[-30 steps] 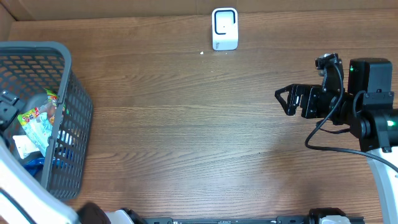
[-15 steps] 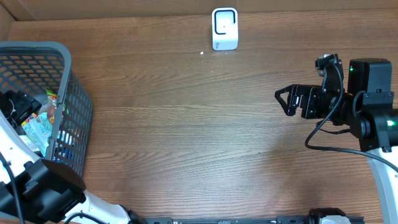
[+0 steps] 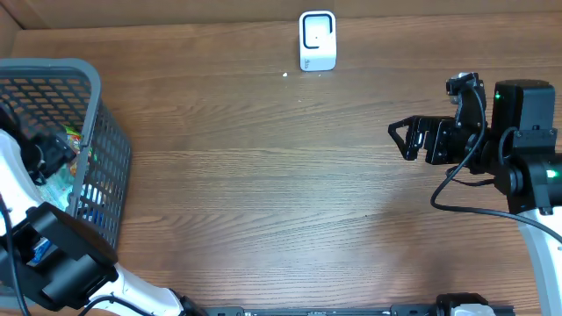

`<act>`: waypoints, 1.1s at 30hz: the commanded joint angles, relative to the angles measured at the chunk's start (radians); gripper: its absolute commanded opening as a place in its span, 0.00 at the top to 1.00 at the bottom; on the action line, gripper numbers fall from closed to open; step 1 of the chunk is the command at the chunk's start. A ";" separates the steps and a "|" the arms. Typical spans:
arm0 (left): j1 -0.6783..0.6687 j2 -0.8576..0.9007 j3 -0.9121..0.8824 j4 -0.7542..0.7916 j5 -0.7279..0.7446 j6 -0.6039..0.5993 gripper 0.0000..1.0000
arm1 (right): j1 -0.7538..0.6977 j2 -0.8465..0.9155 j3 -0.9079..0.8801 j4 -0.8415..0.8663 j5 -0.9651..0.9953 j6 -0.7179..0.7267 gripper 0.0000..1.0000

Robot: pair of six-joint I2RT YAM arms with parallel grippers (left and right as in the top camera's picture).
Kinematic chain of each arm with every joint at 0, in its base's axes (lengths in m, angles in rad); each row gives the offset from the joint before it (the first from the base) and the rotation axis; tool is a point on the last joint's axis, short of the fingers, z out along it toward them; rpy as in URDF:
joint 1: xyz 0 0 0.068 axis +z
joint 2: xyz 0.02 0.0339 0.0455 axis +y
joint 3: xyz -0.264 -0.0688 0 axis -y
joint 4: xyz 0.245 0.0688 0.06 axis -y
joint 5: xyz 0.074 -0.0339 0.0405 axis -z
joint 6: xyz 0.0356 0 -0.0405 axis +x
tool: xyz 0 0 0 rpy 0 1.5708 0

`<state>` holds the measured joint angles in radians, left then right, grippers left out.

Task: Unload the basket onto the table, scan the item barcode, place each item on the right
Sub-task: 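Raise the left gripper and reach down into the grey basket, then grasp the teal wet-wipes pack inside the basket with the left gripper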

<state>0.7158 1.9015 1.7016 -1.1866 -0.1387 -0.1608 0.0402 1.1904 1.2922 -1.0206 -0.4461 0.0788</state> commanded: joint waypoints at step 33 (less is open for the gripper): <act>0.021 0.000 0.650 -0.283 0.204 0.026 0.96 | 0.004 0.002 0.016 0.004 -0.011 0.002 0.00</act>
<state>0.7525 1.9274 2.1605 -1.4204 -0.0048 -0.1417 0.0402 1.1908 1.2922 -1.0210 -0.4484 0.0792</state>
